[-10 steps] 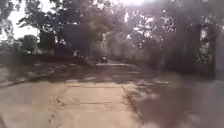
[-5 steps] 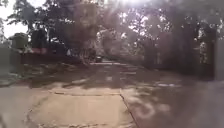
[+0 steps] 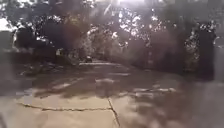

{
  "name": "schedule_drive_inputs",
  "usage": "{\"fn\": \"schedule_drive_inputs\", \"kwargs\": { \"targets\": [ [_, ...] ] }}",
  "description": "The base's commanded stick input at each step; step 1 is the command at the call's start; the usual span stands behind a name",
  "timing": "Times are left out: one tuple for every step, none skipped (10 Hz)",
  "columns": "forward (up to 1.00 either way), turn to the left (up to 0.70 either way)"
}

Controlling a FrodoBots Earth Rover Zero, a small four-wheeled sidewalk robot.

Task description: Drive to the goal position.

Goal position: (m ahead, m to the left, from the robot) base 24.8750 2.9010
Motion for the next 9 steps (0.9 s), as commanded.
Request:
{"fn": "schedule_drive_inputs", "kwargs": {
  "targets": [
    [1.00,0.00],
    [1.00,0.00],
    [1.00,0.00],
    [1.00,0.00],
    [1.00,0.00],
    [1.00,0.11],
    [1.00,0.27],
    [1.00,0.27],
    [1.00,0.27]
  ]
}}
